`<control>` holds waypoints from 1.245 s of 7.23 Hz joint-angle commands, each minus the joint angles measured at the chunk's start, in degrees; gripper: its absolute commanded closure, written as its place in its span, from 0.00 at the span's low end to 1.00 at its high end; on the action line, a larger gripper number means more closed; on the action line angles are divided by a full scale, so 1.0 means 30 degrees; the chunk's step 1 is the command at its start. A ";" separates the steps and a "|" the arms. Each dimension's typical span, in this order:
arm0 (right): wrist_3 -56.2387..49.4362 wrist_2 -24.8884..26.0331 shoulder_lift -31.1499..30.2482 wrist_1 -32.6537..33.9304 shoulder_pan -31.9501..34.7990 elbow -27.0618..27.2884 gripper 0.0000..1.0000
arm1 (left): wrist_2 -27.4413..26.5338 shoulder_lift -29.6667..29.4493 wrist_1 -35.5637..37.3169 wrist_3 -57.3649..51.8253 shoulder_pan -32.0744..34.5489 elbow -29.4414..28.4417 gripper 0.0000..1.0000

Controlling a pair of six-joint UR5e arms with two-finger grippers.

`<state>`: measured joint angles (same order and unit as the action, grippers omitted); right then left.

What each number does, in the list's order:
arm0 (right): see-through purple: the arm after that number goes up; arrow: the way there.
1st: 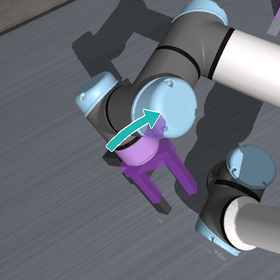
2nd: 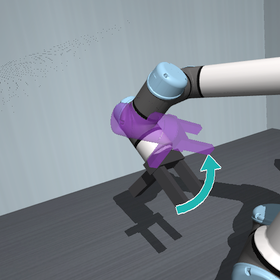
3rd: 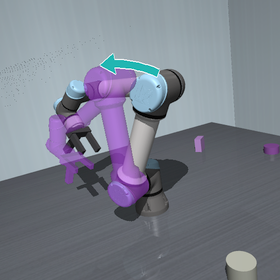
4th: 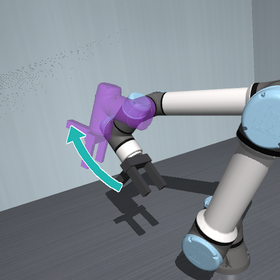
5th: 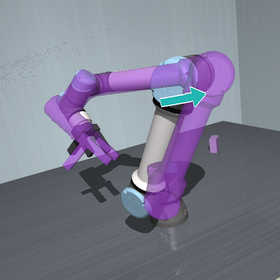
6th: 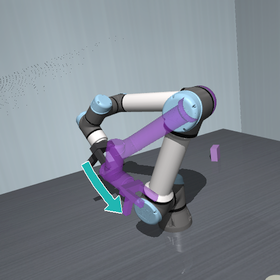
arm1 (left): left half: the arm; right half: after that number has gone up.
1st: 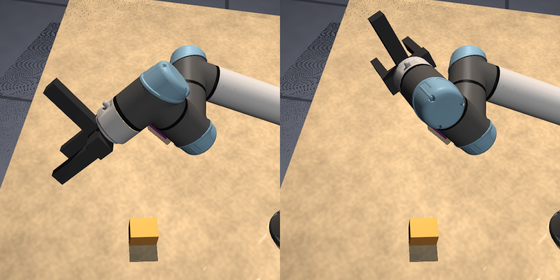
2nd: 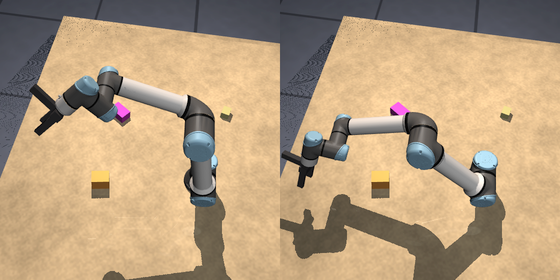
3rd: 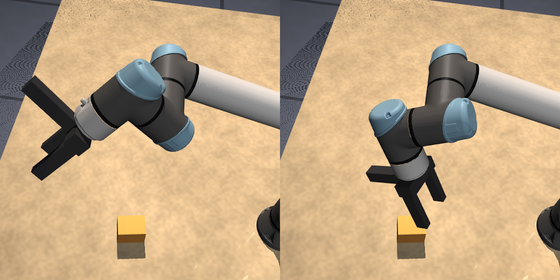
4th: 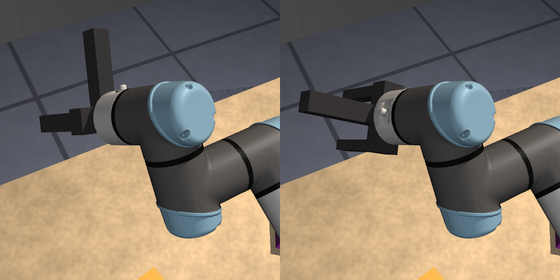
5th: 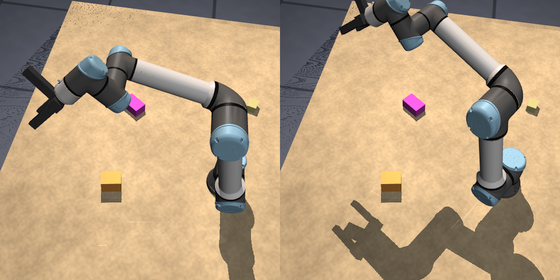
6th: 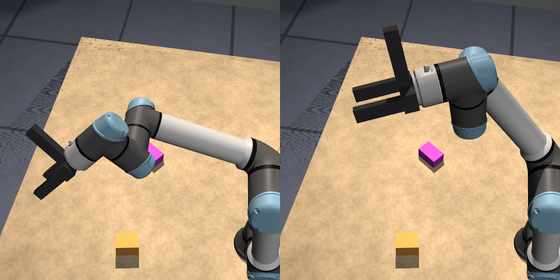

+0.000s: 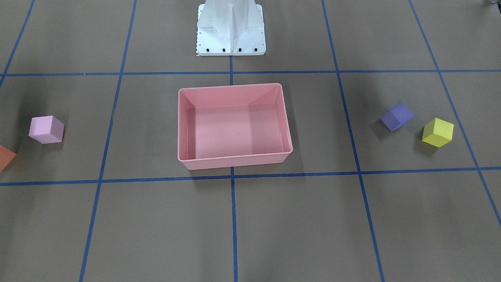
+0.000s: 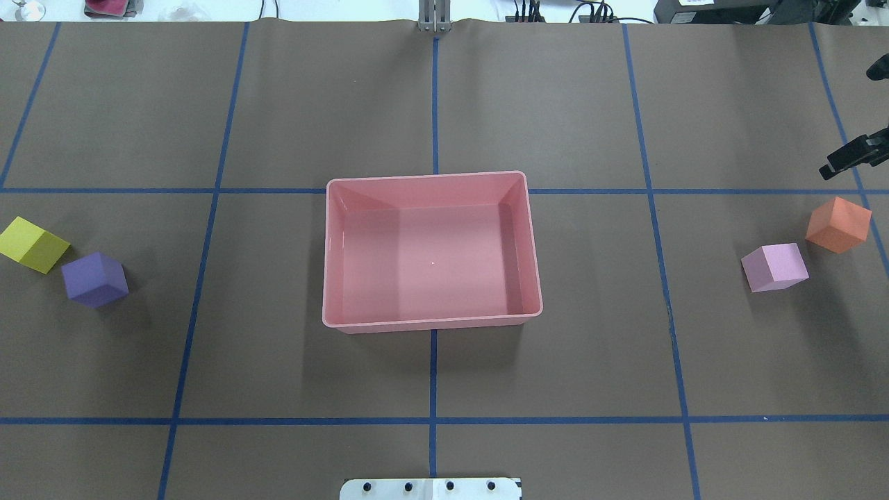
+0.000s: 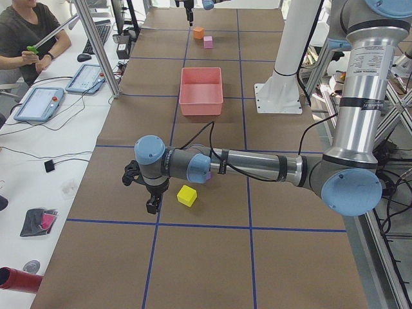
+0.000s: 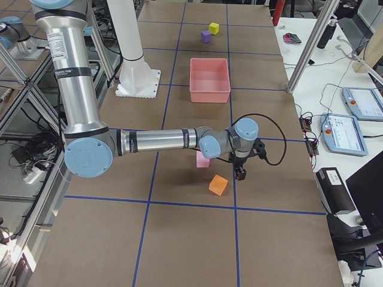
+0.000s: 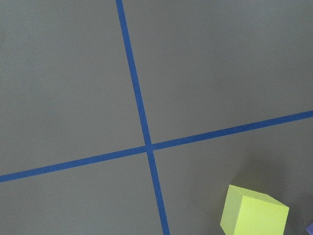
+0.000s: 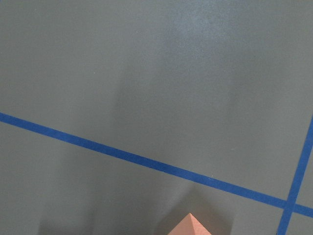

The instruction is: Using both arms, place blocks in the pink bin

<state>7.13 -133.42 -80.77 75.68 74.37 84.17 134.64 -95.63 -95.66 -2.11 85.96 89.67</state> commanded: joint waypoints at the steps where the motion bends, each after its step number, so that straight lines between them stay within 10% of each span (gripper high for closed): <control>1: 0.0025 -0.0029 -0.0001 -0.0001 0.0023 0.0214 0.00 | 0.0033 0.0030 0.0069 0.0000 -0.0001 0.0429 0.00; 9: -0.0062 0.0117 0.2168 0.3983 0.1693 0.0274 0.00 | 0.0062 0.0264 -0.1765 0.2548 -0.0616 -0.0271 0.00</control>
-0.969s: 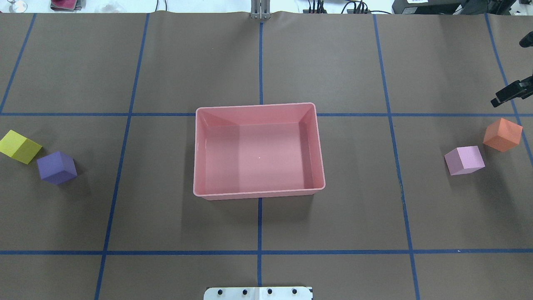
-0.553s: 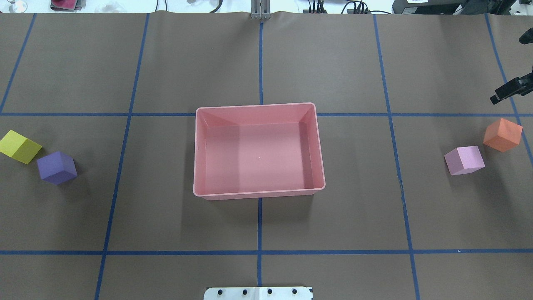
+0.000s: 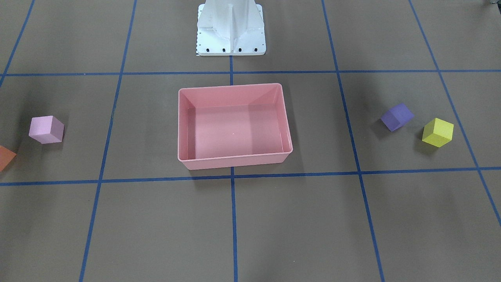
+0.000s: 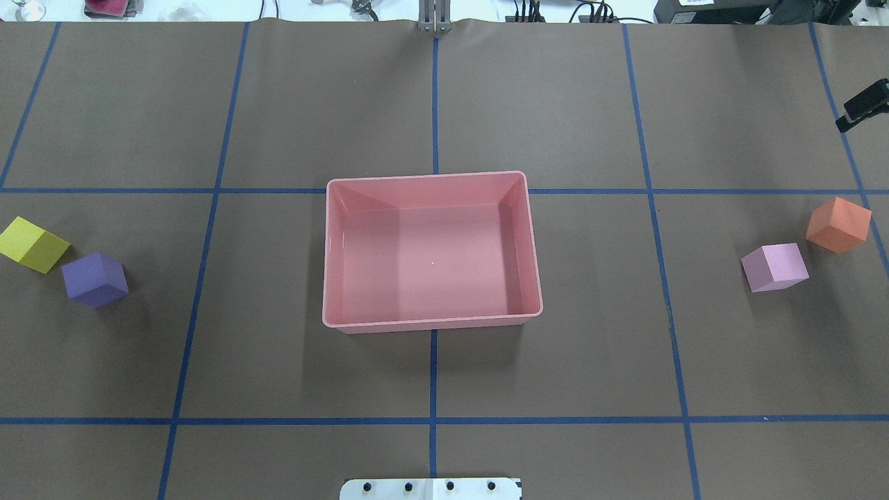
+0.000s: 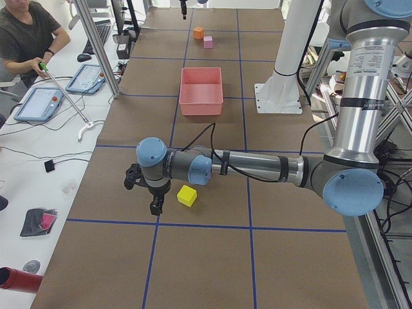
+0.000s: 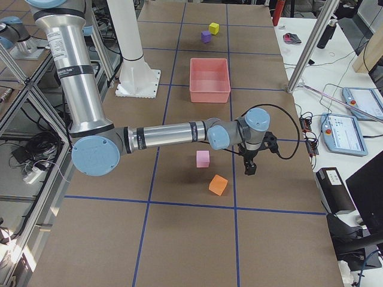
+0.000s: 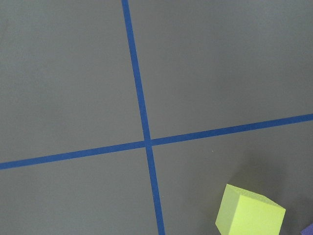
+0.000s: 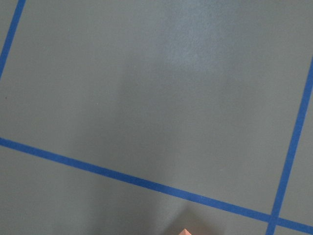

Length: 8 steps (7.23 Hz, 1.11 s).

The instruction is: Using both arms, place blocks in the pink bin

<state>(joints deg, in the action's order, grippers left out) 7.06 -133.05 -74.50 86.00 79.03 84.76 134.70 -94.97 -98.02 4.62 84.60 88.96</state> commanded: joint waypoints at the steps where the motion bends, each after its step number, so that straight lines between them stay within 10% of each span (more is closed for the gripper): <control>1: 0.0078 0.0053 -0.0329 0.0369 0.0140 0.0134 0.00 | 0.0273 0.0075 -0.1947 0.0450 -0.1468 0.0112 0.00; 4: 0.0079 0.0054 -0.0917 0.0367 0.0140 0.0486 0.00 | -0.1585 0.0573 -0.4823 0.2649 -0.6070 0.0024 0.01; 8: 0.0050 -0.0121 -0.1270 0.0367 0.0140 0.0779 0.00 | -0.1514 0.2245 -0.6234 0.1154 -0.6256 -0.0237 0.01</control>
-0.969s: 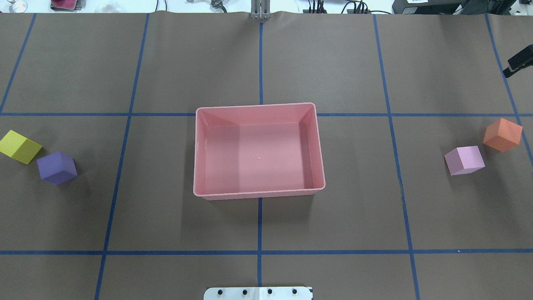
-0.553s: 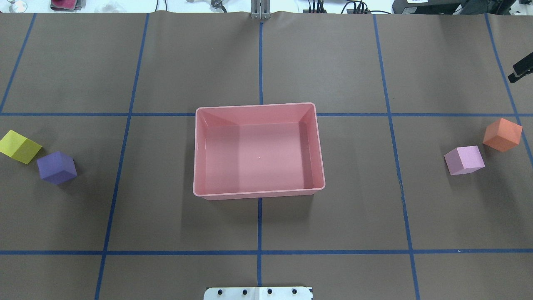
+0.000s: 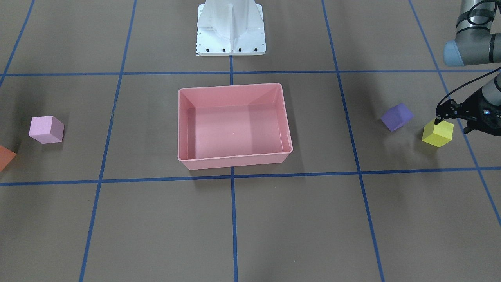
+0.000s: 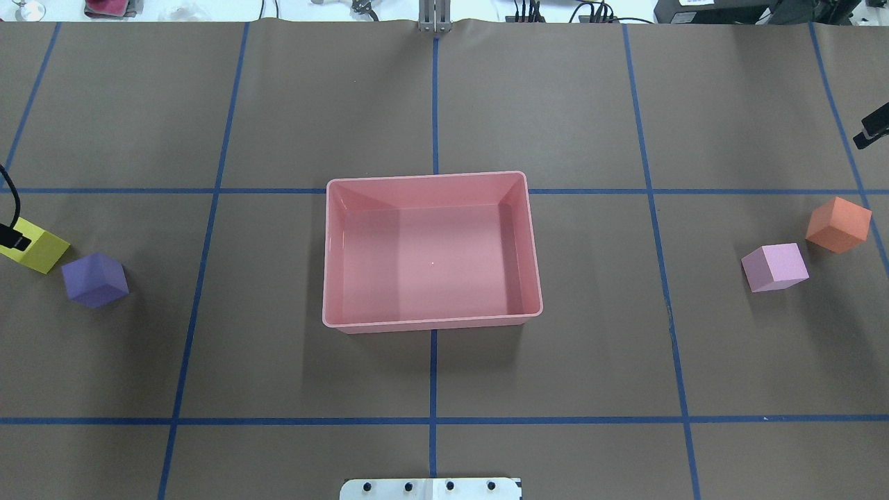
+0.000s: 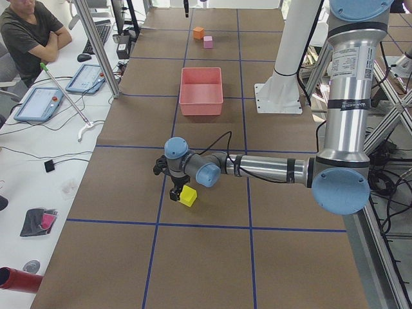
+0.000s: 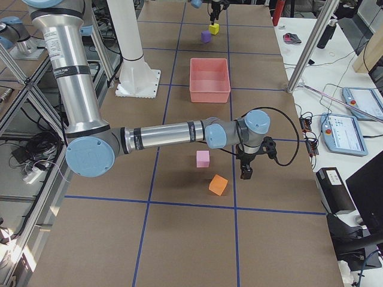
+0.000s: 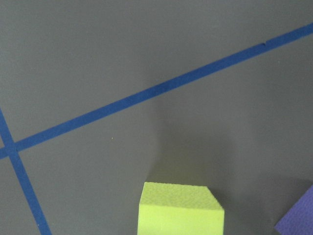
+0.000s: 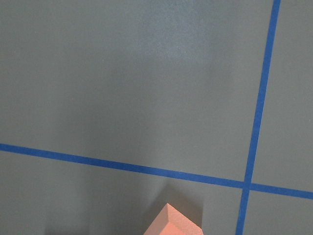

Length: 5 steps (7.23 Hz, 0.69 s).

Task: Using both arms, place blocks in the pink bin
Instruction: 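Lower the left gripper onto the yellow cube while the right descends to the orange cube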

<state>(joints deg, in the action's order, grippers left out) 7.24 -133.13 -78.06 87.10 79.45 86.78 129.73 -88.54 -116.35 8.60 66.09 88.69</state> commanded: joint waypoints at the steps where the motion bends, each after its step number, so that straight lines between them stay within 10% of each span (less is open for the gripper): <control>1: -0.0011 -0.0094 -0.0112 0.0000 0.0000 0.0134 0.00 | 0.0118 0.0070 -0.0151 -0.0086 -0.0088 -0.0235 0.01; 5: 0.0048 -0.0094 -0.0199 0.0000 -0.1315 0.0075 0.00 | 0.0146 -0.0135 -0.0210 -0.0056 -0.0410 -0.0646 0.01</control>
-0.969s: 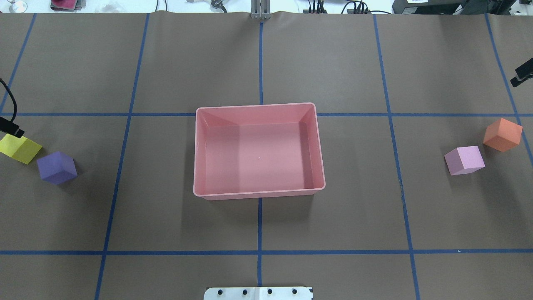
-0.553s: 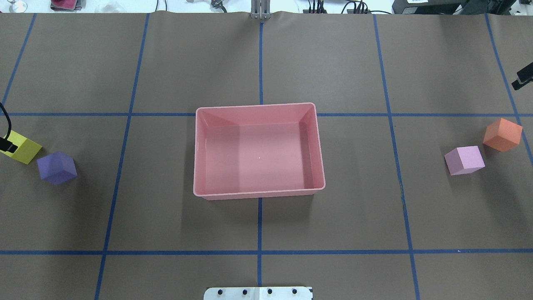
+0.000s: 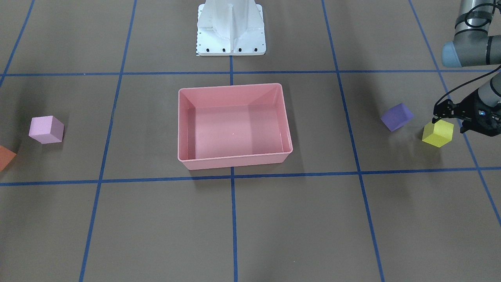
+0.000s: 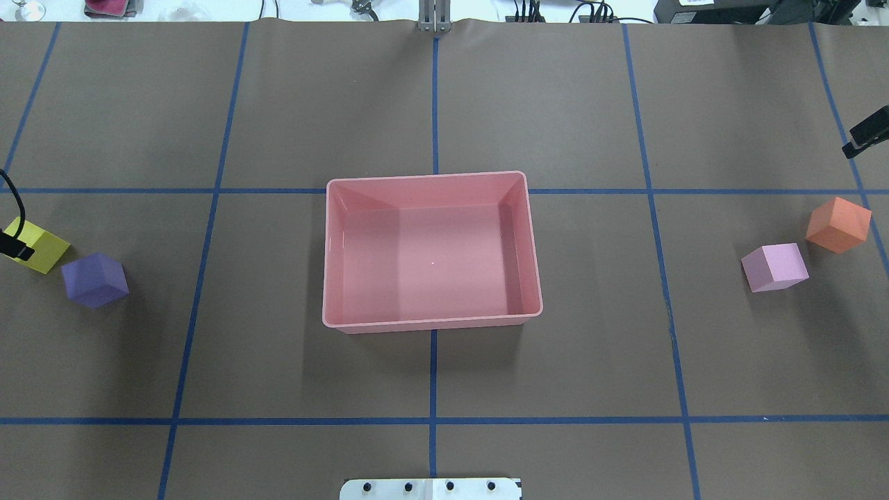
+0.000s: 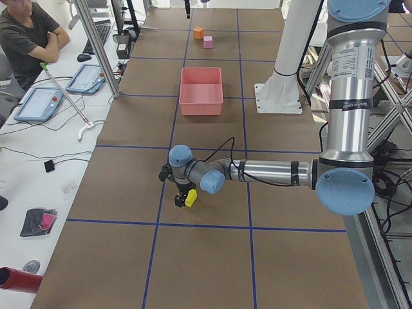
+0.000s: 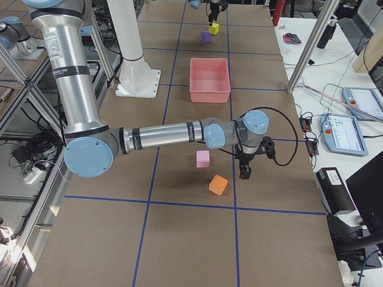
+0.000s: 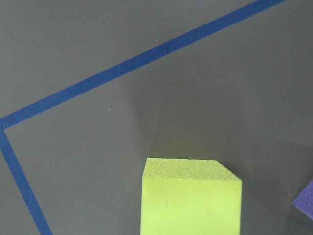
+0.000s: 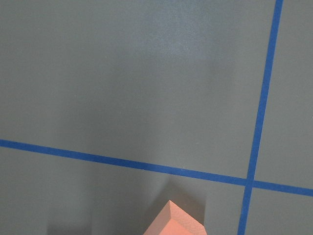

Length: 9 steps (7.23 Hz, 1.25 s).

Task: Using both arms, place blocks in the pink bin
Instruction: 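Lower the left gripper onto the yellow cube while the right descends to the orange cube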

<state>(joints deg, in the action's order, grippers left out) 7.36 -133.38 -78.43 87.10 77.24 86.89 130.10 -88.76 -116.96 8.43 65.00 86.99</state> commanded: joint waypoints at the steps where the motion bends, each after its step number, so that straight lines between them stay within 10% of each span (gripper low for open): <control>1: 0.0037 -0.0070 -0.0223 -0.0029 -0.1131 0.0069 0.00 | -0.0006 -0.0092 0.0022 0.0234 -0.0451 -0.0081 0.01; 3: -0.0020 -0.0012 -0.0574 -0.0146 -0.2452 -0.0018 0.00 | -0.0007 -0.0413 0.0052 0.0295 -0.0689 -0.0286 0.17; 5: -0.0371 0.1789 -0.1245 -0.0437 -0.2601 0.0621 0.00 | 0.0023 -0.0444 0.0110 0.0295 -0.0689 -0.0286 0.81; 6: -0.1504 0.3196 -0.1511 -0.0991 -0.2775 0.0626 0.00 | 0.0023 -0.0444 0.0110 0.0295 -0.0689 -0.0228 0.97; 9: 0.4965 0.1341 -0.3238 -0.1402 -0.2748 0.0655 0.00 | 0.0608 -0.0444 0.0198 0.0295 -0.0660 -0.0141 1.00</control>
<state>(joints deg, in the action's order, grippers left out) 7.82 -126.84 -86.01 83.98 69.01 88.68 131.22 -90.09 -116.54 9.32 62.94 86.38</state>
